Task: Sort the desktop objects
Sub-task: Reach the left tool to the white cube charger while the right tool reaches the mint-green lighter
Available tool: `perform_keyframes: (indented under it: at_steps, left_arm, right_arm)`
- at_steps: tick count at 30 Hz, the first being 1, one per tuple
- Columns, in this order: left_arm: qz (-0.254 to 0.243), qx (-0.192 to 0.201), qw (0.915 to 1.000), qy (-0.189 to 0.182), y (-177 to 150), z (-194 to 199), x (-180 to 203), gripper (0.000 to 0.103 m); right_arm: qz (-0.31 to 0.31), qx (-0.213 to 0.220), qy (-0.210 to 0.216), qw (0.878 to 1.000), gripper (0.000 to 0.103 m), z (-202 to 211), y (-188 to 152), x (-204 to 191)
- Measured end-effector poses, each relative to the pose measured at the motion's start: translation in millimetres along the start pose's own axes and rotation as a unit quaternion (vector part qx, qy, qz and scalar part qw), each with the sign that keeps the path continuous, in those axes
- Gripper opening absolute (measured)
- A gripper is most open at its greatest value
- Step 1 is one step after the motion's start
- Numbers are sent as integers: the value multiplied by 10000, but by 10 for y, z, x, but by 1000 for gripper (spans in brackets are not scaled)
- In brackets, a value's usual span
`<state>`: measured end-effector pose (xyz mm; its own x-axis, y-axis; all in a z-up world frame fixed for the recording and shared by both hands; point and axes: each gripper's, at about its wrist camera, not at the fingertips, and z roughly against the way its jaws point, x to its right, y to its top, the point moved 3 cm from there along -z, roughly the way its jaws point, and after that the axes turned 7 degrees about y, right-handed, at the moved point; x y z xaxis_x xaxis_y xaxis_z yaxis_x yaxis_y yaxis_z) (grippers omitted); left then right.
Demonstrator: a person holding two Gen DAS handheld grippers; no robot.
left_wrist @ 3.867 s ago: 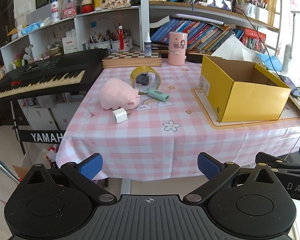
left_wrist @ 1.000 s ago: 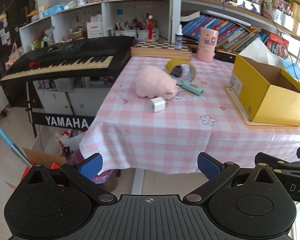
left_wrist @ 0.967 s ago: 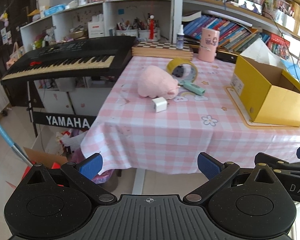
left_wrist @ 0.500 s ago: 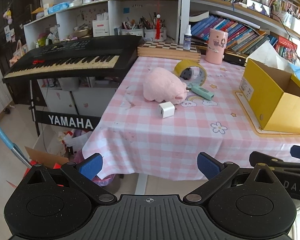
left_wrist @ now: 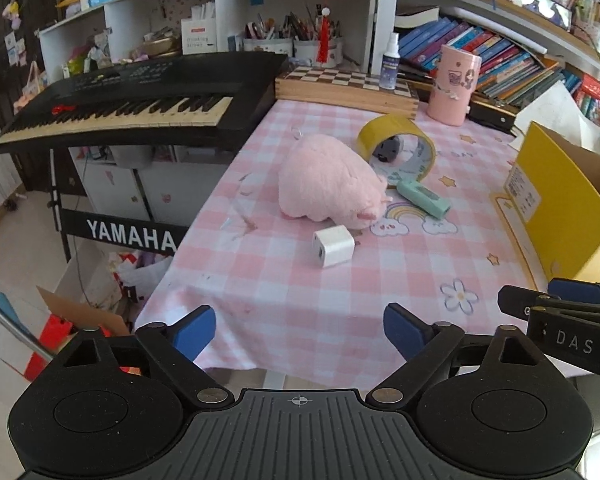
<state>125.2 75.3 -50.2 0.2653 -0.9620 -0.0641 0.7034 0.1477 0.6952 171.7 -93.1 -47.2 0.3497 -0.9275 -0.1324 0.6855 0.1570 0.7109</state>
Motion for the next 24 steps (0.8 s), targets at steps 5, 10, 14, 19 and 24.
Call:
perform_keyframes:
  at_steps: [5,10,14,19,24]
  left_arm:
    - [26,-118,9999,46,123,-222,111,83]
    - [96,-243,9997,42,242,-454,205,72]
    - [135,-327,9994,11,332,-618,284,70]
    - [130,-460,9988,43,410,-844,354,64]
    - [147,-634,9979,60,429,-992,376,51]
  right_arm:
    - [75,-110,132,9998,48,-246,193,110]
    - [233,-231,108,9994,42,-483,372,181]
    - [316,-282,208,9989,41,-640,499,236]
    - [297,-378,287,9984,42,-832,637,293]
    - [407,-506,337,9973,45,-1030,718,290]
